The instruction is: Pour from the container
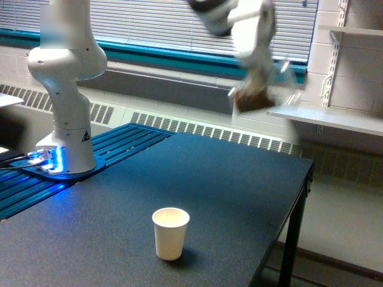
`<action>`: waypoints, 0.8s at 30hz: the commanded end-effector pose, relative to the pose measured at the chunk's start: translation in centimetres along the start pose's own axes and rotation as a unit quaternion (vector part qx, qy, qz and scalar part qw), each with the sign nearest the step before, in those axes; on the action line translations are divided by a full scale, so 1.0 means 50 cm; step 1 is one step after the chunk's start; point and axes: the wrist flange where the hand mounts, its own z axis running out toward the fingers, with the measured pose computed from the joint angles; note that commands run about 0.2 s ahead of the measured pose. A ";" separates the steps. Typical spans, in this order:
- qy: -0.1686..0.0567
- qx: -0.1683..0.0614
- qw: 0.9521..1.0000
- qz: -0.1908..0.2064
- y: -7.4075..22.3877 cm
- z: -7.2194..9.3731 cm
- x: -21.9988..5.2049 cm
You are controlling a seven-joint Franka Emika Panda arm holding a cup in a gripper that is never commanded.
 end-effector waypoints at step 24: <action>-0.016 -0.157 0.984 -0.086 0.270 0.233 -0.202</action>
